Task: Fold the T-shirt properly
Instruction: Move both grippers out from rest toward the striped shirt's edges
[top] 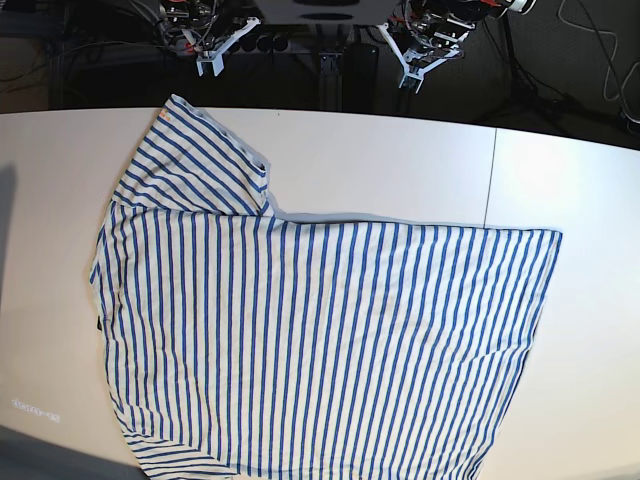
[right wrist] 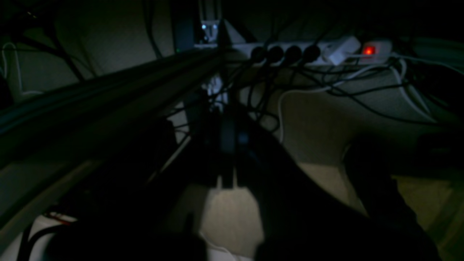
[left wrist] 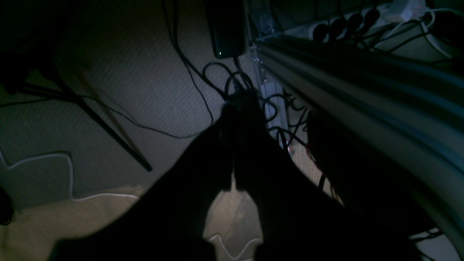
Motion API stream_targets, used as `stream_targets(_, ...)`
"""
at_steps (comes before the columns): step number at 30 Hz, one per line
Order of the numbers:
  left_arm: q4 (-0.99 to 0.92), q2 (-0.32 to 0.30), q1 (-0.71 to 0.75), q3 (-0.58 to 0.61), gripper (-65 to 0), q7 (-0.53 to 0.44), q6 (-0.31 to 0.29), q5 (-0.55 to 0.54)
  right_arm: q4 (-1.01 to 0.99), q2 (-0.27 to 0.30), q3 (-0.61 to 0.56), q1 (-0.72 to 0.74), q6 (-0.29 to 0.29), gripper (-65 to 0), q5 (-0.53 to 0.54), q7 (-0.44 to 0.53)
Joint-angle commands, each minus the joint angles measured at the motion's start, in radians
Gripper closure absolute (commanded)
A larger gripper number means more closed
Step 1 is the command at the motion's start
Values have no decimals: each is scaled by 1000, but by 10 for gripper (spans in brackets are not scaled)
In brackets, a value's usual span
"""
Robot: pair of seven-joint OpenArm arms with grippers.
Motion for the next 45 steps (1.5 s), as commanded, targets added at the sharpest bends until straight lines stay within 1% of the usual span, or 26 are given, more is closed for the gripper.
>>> stream_targets(1,5,0,-2,0,0,-6,-25,1,6,8,4,-3,-52,0,1,12)
stream_targets(2,5,0,-3,0,0,-2,-19,1,6,8,4,-3,-52,0,1,11)
stream_targets(3,5,0,-3,0,0,1,6,1,6,8,4,-3,-52,0,1,12)
stream_targets(5,6,0,-3,0,0,6,87,2,6,8,4,-3,-52,0,1,12)
stream_targets(6,5,0,-3,0,0,6,104,2,6,8,4,-3,-52,0,2,12)
stream_targets(11,5,0,-3,0,0,33,103,2,7,8,4,-2,-52,0,2,12)
stream_targets(17,14,-1,-2,0,0,35,102,2,7,8,4,-3,-51,0,13,11)
stream_targets(23,55,-32,6,0,0,115,93,2,21,14,4,-21,-46,0,13,10)
stream_targets(25,84,-50,21,-1,0,120,53,1,43,19,4,-36,-21,0,13,10)
stream_targets(27,120,-71,39,-8,0,129,-18,-2,69,28,4,-56,10,0,22,10)
stream_targets(30,180,-99,71,-42,0,152,-98,-23,119,47,4,-95,48,0,77,10)
stream_targets(32,221,-118,99,-84,-1,152,-140,-34,162,60,4,-134,55,0,106,10)
stream_targets(34,270,-137,134,-142,-20,152,-148,-63,208,77,3,-174,69,0,121,10)
stream_targets(36,325,-151,170,-203,-23,152,-152,-71,249,100,3,-214,94,0,147,10)
stream_targets(38,385,-165,205,-252,-23,160,-198,-75,294,126,3,-254,108,0,198,6)
stream_targets(40,452,-182,242,-285,-23,190,-262,-130,346,156,4,-297,121,0,251,-2)
stream_targets(41,487,-188,262,-298,-23,208,-285,-164,376,172,4,-320,130,0,280,-6)
stream_targets(43,563,-204,302,-315,-34,227,-314,-206,444,203,4,-370,154,0,344,-18)
stream_targets(45,642,-220,341,-321,-44,228,-323,-229,525,232,4,-424,182,0,417,-38)
